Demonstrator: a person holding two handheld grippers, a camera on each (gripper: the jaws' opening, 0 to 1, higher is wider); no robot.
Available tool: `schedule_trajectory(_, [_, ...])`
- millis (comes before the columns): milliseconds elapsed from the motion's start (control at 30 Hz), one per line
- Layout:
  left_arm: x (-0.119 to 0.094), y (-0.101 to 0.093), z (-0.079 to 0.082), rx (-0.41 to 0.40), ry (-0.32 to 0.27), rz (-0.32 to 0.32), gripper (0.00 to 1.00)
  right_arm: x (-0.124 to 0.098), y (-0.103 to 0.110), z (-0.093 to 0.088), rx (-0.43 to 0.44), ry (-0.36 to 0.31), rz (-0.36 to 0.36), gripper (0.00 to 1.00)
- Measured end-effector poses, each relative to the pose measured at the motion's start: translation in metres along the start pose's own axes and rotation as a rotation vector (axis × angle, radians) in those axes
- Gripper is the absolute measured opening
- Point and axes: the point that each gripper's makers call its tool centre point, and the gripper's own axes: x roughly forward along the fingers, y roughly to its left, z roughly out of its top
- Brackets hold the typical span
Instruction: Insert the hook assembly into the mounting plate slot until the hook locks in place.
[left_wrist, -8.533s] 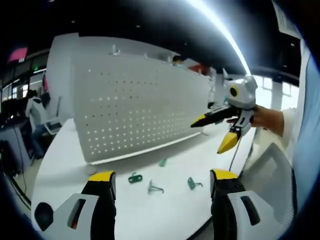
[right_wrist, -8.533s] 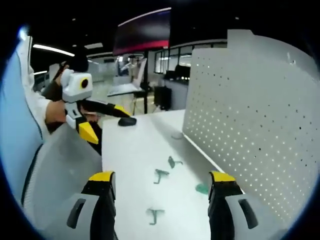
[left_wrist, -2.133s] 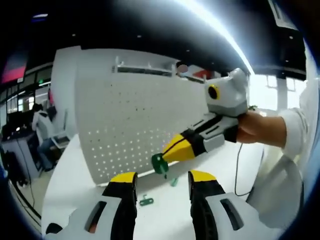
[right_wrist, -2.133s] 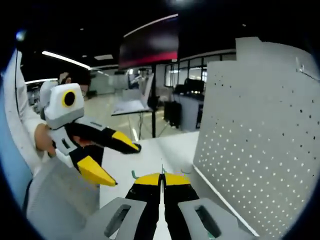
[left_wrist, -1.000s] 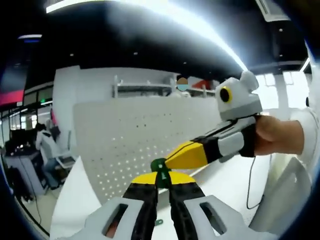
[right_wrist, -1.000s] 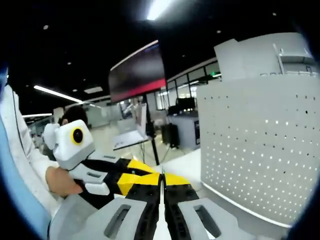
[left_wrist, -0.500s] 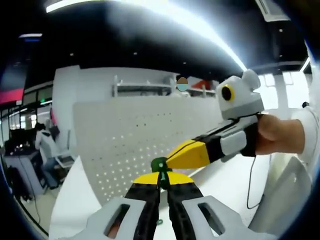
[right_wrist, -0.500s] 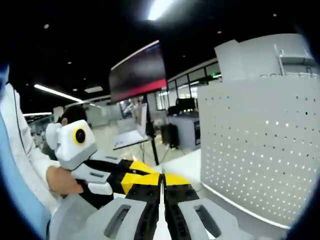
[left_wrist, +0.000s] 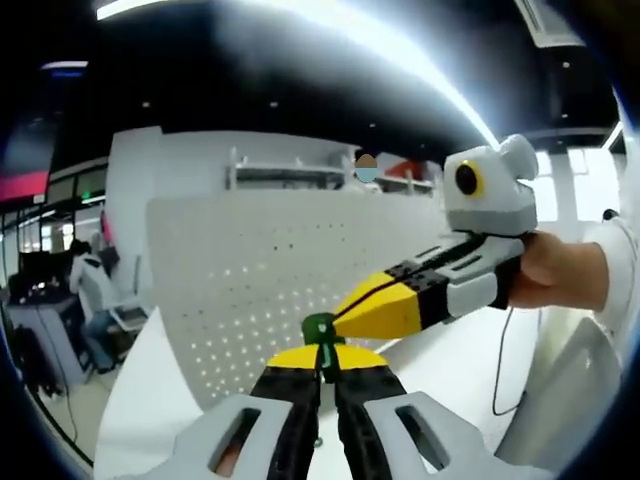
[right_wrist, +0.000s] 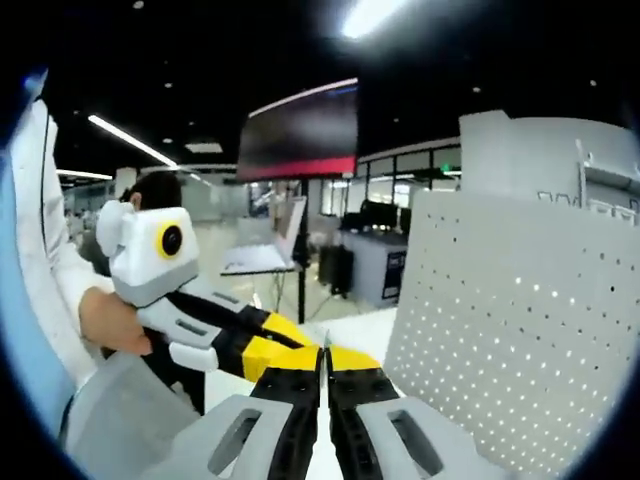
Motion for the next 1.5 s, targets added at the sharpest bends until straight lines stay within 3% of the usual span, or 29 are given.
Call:
schedule_trajectory(400, [0.000,0.003,0.001,-0.016,-0.010,0.014,0.04,0.001,-0.002,0.003,-0.007,0.006,-0.009,0.00])
schedule_trajectory(967, [0.003,0.017,0.008,-0.001,-0.021,0.049,0.03,-0.016,-0.015,0.008,-0.004,-0.003,-0.065,0.11])
schedule_trajectory(1100, [0.005,0.025,0.014,0.008,-0.034,0.067,0.03,-0.021,-0.019,0.005,0.008,0.005,-0.088,0.20])
schedule_trajectory(1267, [0.009,0.037,0.023,0.019,-0.053,0.097,0.03,-0.030,-0.021,0.006,0.001,0.008,-0.107,0.22])
schedule_trajectory(1500, [0.017,0.047,0.031,0.035,-0.065,0.117,0.03,-0.042,-0.034,0.003,0.029,0.012,-0.172,0.41])
